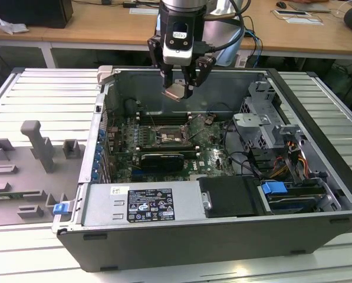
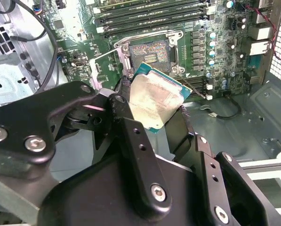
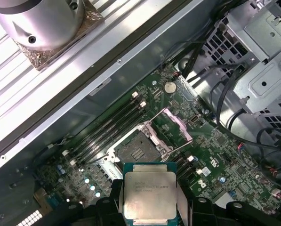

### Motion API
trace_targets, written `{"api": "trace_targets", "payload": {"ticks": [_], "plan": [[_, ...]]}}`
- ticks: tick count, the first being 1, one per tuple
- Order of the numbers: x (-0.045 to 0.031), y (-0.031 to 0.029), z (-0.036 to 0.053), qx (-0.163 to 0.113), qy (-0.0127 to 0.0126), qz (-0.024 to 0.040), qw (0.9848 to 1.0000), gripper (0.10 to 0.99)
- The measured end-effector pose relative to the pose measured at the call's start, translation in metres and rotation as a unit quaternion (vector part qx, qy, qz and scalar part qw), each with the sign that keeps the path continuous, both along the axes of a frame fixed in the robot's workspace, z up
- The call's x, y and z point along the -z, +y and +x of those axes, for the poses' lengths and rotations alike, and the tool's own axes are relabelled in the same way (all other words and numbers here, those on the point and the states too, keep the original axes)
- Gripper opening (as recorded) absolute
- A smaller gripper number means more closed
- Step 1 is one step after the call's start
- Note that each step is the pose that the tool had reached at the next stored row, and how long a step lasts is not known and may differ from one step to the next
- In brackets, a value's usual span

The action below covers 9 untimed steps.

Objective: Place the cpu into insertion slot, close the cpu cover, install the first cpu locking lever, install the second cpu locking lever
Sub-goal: 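Place the cpu into insertion slot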

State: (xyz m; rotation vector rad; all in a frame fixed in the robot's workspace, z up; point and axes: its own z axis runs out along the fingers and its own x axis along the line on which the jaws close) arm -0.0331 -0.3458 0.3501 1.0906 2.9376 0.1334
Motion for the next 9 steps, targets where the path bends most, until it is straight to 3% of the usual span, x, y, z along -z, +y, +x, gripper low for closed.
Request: {"api": "trace_targets", "payload": {"ticks": [9], "plan": [[0.0011,0.0,0.0,0.014,0.0,0.0001,0.9999,0.537]]}}
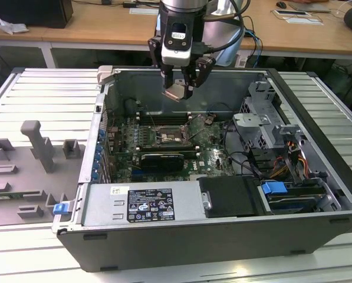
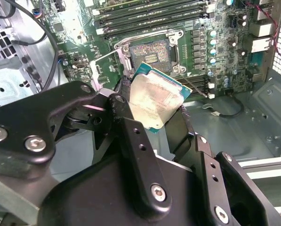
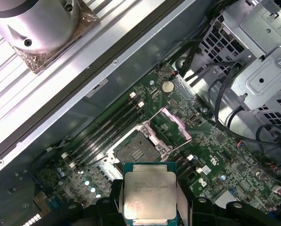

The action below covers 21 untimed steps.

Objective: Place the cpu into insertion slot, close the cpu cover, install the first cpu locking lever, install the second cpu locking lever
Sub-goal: 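Place the cpu into insertion slot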

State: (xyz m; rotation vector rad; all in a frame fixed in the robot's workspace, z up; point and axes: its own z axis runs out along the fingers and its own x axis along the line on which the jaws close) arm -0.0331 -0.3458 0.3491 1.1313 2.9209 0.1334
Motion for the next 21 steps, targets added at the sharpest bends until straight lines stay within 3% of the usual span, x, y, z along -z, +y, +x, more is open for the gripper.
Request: {"api": "trace_targets", "payload": {"ticks": [21], "plan": [[0.0022,0.0,0.0,0.032,0.0,0.0,0.9995,0.537]]}}
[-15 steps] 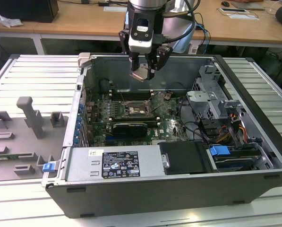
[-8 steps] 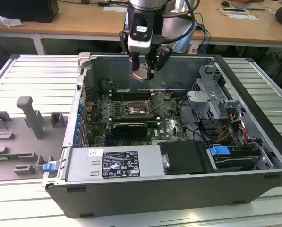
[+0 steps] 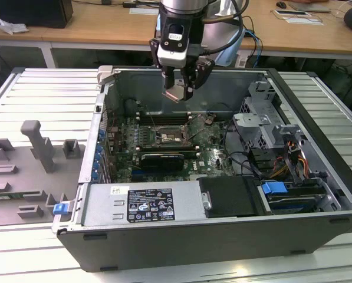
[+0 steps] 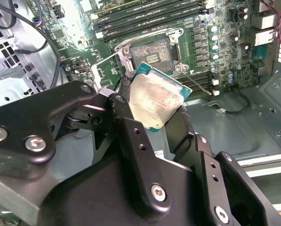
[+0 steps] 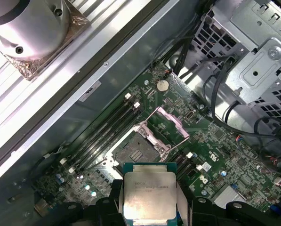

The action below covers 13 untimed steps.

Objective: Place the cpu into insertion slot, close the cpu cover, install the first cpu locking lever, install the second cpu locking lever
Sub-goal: 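Place the cpu into insertion slot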

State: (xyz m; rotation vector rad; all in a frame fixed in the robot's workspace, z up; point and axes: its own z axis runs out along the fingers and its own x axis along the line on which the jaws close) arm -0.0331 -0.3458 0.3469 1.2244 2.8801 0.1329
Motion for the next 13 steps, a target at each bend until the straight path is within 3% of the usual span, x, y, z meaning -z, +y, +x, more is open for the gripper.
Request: {"api": "trace_targets", "payload": {"ticks": [7,9,13], "plan": [[0.0028,0.0,0.0,0.011,0.0,0.0,0.9999,0.537],[0.0051,0.0,0.0,0.03,0.0001,-0.0002,0.9996,0.537],[0.0084,0.0,0.0,0.075,0.0001,-0.0002,0.9972,0.537]]}}
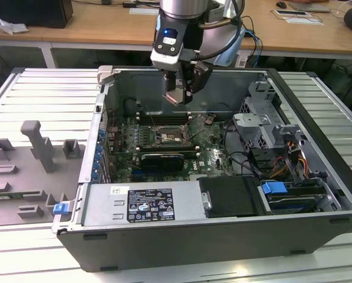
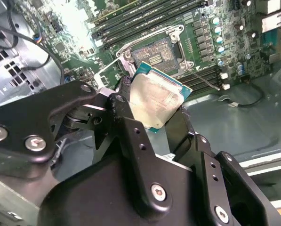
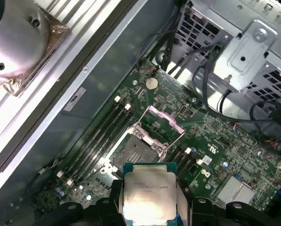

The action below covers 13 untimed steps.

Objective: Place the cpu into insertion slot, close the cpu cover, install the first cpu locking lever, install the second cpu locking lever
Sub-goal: 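Place the cpu into insertion slot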

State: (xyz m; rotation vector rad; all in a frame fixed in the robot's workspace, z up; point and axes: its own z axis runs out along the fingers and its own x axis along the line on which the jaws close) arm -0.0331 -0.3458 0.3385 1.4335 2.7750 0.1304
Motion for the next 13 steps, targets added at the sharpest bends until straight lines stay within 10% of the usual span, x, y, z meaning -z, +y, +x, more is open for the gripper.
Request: {"api": "trace_targets", "payload": {"ticks": [13], "plan": [[0.0066,0.0,0.0,0.097,0.0021,-0.0001,0.9953,0.537]]}}
